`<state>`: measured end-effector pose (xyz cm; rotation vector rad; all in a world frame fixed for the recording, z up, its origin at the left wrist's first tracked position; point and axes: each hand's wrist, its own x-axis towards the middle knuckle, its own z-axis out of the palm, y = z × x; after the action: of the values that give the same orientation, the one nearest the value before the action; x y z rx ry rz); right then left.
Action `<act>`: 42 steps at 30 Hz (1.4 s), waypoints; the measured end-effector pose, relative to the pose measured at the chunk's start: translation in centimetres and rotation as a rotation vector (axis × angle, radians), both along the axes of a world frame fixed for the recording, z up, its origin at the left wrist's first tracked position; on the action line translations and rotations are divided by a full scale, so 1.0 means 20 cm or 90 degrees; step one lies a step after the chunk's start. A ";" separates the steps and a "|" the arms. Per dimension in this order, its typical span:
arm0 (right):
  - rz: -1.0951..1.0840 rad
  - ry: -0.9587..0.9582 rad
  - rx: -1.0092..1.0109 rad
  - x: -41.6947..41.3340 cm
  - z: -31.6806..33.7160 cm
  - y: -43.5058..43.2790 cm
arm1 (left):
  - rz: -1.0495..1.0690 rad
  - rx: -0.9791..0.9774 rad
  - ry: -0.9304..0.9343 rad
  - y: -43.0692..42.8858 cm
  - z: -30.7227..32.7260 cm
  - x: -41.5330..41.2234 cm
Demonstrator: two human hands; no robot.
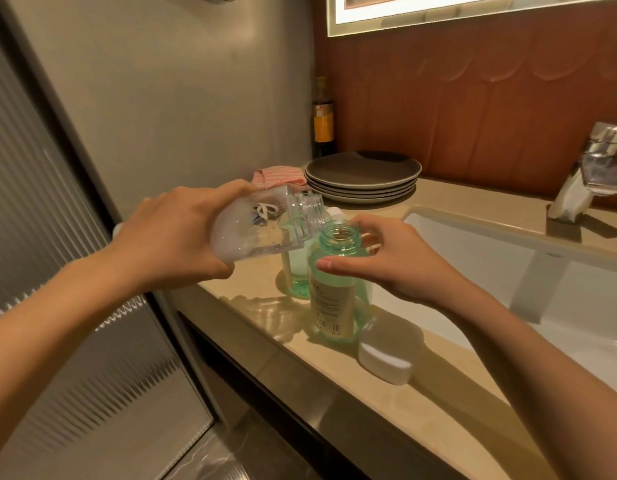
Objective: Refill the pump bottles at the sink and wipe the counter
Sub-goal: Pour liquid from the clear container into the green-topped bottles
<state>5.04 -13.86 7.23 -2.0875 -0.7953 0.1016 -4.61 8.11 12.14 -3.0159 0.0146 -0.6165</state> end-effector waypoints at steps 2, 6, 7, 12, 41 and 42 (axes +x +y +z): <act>-0.003 -0.010 -0.007 0.00 0.00 0.00 | 0.003 0.016 0.003 0.00 0.01 0.00; 0.002 -0.004 0.000 0.00 0.00 0.00 | 0.012 0.038 0.017 -0.01 0.04 -0.01; 0.003 -0.001 0.002 0.00 0.00 0.00 | 0.014 0.041 0.021 -0.01 0.04 -0.01; 0.000 0.004 0.003 0.00 0.00 0.00 | 0.029 0.065 0.029 -0.02 0.06 -0.02; 0.006 0.012 0.008 -0.01 0.01 0.00 | 0.054 0.130 0.091 -0.05 0.13 -0.02; 0.006 0.011 0.011 -0.01 0.01 0.00 | 0.052 0.129 0.089 -0.05 0.13 -0.02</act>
<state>4.77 -13.90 7.41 -2.0639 -0.7927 0.1171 -4.95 7.05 14.79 -2.8397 -0.0367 -0.3711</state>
